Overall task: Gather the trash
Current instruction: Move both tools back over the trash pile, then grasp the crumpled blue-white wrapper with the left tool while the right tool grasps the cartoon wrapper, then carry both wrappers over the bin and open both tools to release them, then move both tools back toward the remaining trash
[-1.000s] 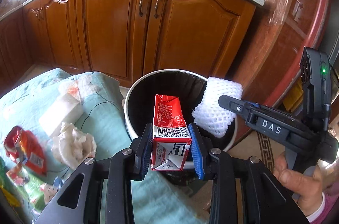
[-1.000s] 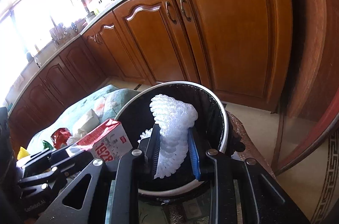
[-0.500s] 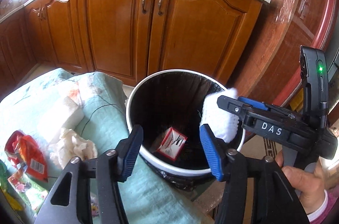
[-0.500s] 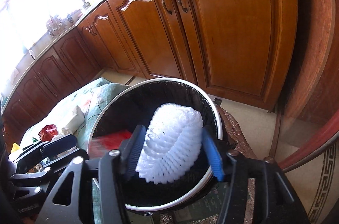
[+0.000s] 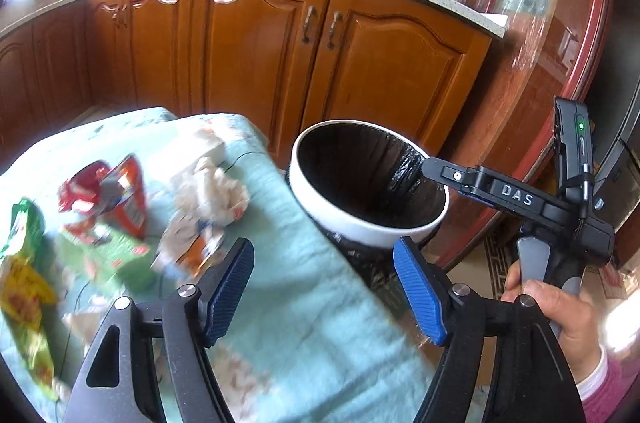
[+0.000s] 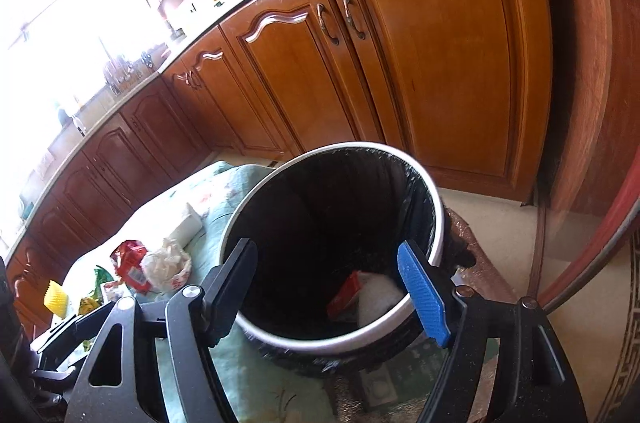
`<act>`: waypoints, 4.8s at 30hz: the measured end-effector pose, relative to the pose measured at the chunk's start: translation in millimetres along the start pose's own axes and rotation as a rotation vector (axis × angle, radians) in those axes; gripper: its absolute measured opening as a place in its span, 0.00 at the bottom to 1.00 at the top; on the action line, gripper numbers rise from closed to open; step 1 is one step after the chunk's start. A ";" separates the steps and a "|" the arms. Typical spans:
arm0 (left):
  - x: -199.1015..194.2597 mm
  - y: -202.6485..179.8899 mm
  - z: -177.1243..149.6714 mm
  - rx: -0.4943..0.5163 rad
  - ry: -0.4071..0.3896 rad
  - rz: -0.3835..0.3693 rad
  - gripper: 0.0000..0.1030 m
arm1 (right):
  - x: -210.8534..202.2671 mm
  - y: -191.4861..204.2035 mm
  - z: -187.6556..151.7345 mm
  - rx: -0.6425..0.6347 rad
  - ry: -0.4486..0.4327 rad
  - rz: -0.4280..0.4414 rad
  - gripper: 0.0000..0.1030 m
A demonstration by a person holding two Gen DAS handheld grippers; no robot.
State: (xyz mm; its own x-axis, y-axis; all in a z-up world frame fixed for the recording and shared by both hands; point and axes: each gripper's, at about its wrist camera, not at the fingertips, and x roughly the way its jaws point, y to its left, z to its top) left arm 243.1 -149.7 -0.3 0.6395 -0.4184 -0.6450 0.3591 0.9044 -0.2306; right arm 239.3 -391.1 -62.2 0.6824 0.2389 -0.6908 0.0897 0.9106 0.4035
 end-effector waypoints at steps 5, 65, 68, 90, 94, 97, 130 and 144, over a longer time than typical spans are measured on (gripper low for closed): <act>-32.4 15.1 -24.2 -0.028 -0.008 0.038 0.71 | -11.3 14.2 -27.3 0.016 0.002 0.046 0.87; -66.2 73.0 -40.7 -0.120 0.043 0.005 0.23 | -13.2 100.0 -73.0 -0.153 0.100 0.200 0.22; -63.1 60.2 -36.7 -0.101 0.042 -0.007 0.23 | -20.5 89.1 -69.2 -0.138 0.085 0.183 0.22; -17.6 4.8 4.1 0.011 0.021 -0.078 0.23 | -35.8 25.0 -36.4 -0.047 0.011 0.090 0.22; -5.2 -2.2 14.7 0.027 0.016 -0.086 0.23 | -35.1 17.2 -26.5 -0.045 -0.001 0.071 0.22; 6.4 -5.0 23.7 0.031 0.017 -0.091 0.23 | -32.0 11.3 -17.6 -0.045 -0.004 0.053 0.22; 116.3 -23.6 78.4 0.038 0.121 -0.079 0.53 | 14.7 -28.7 25.9 -0.055 0.078 -0.054 0.46; 32.4 6.9 17.3 -0.044 0.057 -0.028 0.75 | -22.4 -1.1 -10.2 -0.004 0.008 0.038 0.91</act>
State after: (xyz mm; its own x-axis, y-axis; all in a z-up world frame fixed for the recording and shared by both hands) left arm 278.1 -158.5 -10.2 0.5894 -0.4393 -0.6780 0.3451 0.8957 -0.2804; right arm 216.5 -394.0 -53.3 0.6797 0.2755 -0.6798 0.0615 0.9021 0.4271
